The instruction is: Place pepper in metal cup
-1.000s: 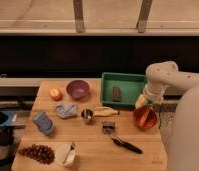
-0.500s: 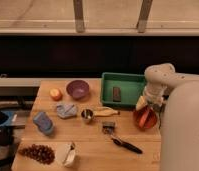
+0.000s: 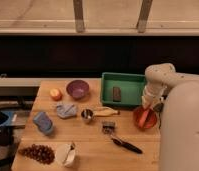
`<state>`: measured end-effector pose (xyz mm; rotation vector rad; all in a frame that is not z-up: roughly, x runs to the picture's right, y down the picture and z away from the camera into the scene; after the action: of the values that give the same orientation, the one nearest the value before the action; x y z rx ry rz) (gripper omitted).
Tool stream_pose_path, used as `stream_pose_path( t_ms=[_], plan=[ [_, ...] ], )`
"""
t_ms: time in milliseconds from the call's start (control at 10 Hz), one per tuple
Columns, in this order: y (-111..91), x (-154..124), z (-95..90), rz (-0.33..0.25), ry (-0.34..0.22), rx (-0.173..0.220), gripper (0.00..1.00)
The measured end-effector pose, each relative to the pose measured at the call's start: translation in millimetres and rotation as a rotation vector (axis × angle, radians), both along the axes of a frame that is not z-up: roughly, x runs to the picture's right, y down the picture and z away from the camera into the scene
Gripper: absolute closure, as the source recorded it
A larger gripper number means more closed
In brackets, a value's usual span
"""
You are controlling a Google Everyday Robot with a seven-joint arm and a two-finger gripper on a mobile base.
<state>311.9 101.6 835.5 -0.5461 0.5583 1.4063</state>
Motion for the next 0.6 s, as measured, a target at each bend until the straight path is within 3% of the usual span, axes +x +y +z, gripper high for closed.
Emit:
stream_pose_path(
  t_ms=[200,300,600],
  plan=[
    [-1.1,0.1,-1.1,-0.002,0.000,0.003,0.94],
    [-2.2,-0.1,-1.8,-0.004,0.000,0.006,0.99],
    [-8.1,0.1,-6.1,-0.014,0.003,0.017,1.00]
  ],
)
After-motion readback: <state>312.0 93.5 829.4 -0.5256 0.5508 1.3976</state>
